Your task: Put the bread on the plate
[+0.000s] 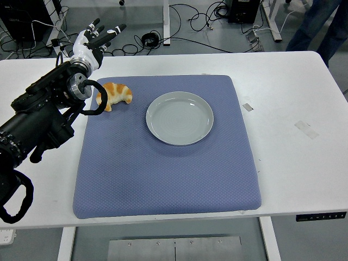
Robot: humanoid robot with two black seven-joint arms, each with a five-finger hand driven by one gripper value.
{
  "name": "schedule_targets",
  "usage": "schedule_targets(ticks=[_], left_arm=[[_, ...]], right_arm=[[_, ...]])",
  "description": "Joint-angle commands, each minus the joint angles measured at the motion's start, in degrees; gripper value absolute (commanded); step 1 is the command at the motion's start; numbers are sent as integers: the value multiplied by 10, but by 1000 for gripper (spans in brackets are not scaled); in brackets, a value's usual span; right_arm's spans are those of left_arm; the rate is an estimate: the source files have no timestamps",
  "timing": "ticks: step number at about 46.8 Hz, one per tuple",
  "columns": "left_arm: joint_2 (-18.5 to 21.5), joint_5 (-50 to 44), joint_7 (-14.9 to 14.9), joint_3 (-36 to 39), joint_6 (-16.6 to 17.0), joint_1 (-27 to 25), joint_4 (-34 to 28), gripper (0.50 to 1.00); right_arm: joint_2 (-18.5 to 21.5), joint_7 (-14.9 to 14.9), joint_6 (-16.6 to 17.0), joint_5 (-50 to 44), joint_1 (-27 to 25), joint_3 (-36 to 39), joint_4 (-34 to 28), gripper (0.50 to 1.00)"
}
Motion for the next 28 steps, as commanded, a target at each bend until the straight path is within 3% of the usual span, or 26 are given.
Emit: schedule_targets(ticks=[1,28], left_arm=[[1,0,-1,0,1,1,1,980],[3,-6,3,0,0,-2,1,981]], right_arm=[[0,0,0,0,0,0,0,1000],[0,0,0,0,1,0,0,1000]])
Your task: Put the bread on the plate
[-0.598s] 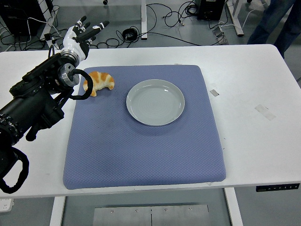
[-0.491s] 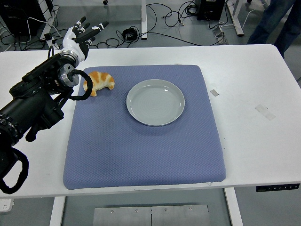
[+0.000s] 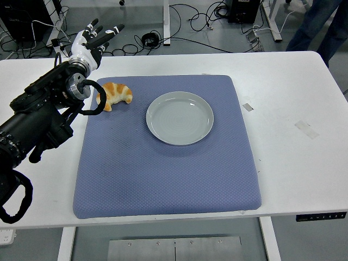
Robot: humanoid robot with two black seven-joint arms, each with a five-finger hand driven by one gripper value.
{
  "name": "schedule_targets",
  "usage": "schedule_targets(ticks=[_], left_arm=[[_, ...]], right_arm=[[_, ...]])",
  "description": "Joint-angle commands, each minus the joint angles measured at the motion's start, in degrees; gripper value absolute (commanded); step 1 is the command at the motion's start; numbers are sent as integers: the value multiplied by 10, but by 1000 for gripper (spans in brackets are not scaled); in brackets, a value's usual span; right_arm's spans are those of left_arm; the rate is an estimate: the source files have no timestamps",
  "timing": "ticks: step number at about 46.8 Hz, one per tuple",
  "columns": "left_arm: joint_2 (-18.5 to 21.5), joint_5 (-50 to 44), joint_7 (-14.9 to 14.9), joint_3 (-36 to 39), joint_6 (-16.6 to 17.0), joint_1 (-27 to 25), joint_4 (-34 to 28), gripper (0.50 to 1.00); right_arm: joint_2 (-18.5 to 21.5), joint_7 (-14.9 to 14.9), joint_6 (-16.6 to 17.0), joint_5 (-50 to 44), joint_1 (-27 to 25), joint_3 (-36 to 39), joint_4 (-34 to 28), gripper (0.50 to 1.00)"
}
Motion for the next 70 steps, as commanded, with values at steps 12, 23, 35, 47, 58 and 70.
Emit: schedule_targets(ticks=[12,23,35,47,58,70], left_arm=[[4,-2,-2,-1,-3,-4,0,980],[33,-11,-18,-40,-4,-4,-2,980],[33,0,-18,-38,-5,0,-4,980],[49,9,-34,-22,-3,-4,-59,980],[60,4,-39,220,49,-75,-32,980],[88,-5,-46,236,4,-76,-33,980]], right_arm=[[0,0,0,0,-1,0,0,1000],[0,0,0,0,-1,-1,0,1000],[0,0,0,0,0,0,0,1000],[0,0,-1,0,-1,0,0,1000],[0,0,0,0,0,0,0,1000],[0,0,0,0,0,0,0,1000]])
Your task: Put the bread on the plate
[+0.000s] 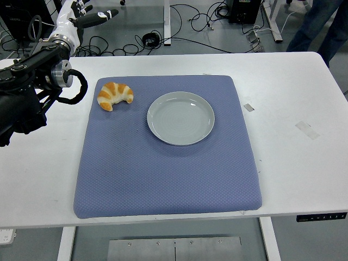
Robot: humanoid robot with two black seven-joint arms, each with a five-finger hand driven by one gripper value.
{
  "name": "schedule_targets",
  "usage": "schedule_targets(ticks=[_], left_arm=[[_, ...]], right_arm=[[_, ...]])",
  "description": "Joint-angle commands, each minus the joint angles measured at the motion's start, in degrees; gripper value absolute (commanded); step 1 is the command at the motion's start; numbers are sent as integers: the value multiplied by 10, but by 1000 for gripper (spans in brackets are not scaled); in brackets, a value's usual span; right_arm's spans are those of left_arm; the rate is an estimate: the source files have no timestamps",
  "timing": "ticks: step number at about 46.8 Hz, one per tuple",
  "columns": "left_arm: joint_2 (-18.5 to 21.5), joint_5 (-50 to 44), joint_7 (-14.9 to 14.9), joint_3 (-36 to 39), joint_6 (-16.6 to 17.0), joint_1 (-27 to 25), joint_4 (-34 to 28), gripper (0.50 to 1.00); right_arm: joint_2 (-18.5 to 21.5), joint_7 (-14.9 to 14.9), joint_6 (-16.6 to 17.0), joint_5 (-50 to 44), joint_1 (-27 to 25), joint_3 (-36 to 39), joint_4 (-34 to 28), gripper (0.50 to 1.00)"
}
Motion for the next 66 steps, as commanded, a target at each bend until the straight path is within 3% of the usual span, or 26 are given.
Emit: schedule_targets(ticks=[1,14,20,39,54,66], left_arm=[[16,4,-1,13,0,-1,1,980],[54,14,12,151,7,-64,0,980],[60,31,34,231,6,-91,-6,978],[46,252,204,303,17,-126,-53,977],[90,263,210,422,6,-170,-208,978],[109,259,210,459,-53,-189,-218,978]], right_arm=[[0,0,0,0,0,0,1,1000],[0,0,0,0,0,0,0,1000],[0,0,0,0,0,0,0,1000],[0,0,0,0,0,-1,0,1000],[0,0,0,0,0,-1,0,1000],[0,0,0,0,0,0,0,1000]])
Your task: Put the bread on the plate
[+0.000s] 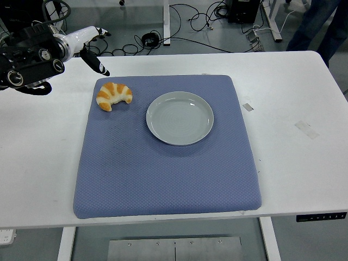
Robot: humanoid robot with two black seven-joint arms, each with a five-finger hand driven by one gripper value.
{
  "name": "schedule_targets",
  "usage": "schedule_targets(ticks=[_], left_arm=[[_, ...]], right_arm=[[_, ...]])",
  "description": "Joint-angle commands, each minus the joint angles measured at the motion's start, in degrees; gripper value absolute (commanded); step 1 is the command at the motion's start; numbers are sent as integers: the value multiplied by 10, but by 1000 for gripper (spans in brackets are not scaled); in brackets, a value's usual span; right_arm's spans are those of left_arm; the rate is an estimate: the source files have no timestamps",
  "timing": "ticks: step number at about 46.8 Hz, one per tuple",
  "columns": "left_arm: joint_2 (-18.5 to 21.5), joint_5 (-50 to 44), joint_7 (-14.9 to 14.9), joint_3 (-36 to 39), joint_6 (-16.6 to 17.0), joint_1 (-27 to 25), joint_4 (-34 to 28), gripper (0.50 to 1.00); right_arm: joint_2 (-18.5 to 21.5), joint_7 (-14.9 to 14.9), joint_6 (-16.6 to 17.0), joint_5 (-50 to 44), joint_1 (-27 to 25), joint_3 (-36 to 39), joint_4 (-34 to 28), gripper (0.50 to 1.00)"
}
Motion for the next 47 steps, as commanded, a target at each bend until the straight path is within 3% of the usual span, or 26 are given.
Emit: schedule_targets(ticks=[1,6,20,28,34,47], left_arm=[[0,1,0,35,-11,-3,1,978],[-1,1,0,71,-10,-10,2,977],[-3,-7,-33,54,7,7,1,972],[-13,-29,-27,20,1,27,-2,974],[-16,-29,-24,23,-27,29,-6,974],[-17,-24,-21,31,-28,41,-1,969]], right_arm=[[0,0,0,0,0,0,0,1000],[0,0,0,0,0,0,0,1000],[0,0,0,0,0,0,0,1000],[0,0,0,0,0,0,0,1000],[0,0,0,0,-1,0,0,1000],[0,0,0,0,0,0,0,1000]])
